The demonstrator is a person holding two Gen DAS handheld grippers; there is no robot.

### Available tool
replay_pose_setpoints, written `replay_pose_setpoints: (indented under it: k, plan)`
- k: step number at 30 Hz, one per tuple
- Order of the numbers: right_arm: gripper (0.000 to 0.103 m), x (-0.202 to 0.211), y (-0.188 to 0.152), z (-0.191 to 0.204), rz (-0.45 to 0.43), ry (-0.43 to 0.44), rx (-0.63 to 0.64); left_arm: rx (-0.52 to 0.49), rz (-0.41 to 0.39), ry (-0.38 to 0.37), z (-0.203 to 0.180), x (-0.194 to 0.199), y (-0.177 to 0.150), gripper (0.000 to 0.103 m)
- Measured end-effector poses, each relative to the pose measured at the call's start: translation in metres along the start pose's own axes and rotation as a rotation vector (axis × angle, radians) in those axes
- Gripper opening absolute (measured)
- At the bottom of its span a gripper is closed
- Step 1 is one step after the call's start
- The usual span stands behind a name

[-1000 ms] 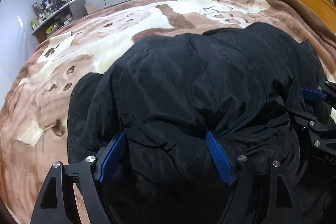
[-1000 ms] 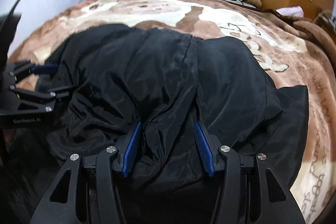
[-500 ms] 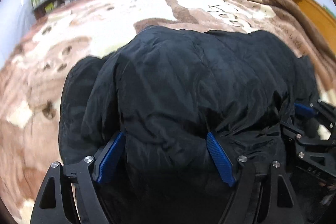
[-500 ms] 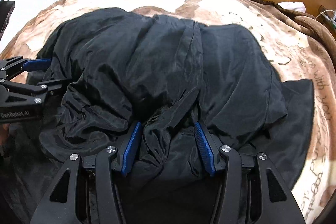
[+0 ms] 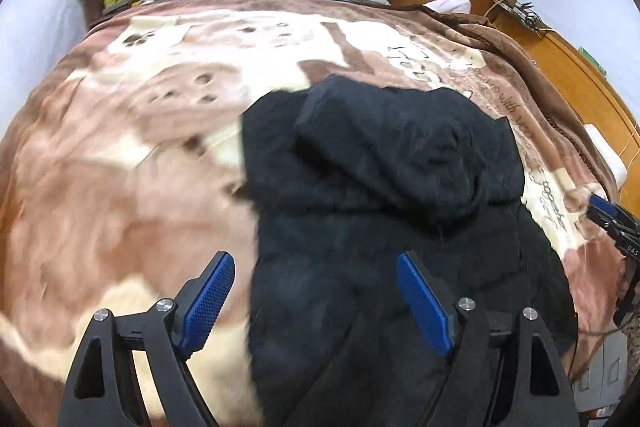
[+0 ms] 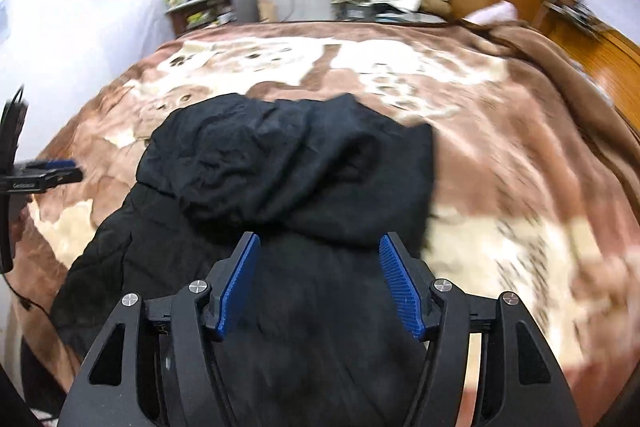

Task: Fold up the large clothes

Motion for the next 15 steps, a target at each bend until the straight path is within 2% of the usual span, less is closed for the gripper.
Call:
replay_pose_setpoints:
  k: [4,9,15]
  plan:
    - [0.068,0.02,-0.04,-0.027,0.057,-0.081,-0.06,0.023,0.025,0.046,0.019,0.023,-0.043,0.083]
    - [0.068,0.036,-0.081,-0.037,0.084,-0.092,-0.128,0.093,0.08,0.004,0.023,0.028,-0.098,0.083]
    - [0.068,0.038,-0.127,-0.032,0.144,-0.073,-0.193,0.142,0.136,-0.034,0.01,0.016,-0.145,0.084]
Point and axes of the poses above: each gripper's, at about its wrist camera, not at the fingertips, and x roughly against the way its jaws point, z to its left, y to its top, the point moved 5 cm from there along -x, roughly the way its jaws point, and after that the axes turned 6 degrees about -y, right-handed, at the moved point
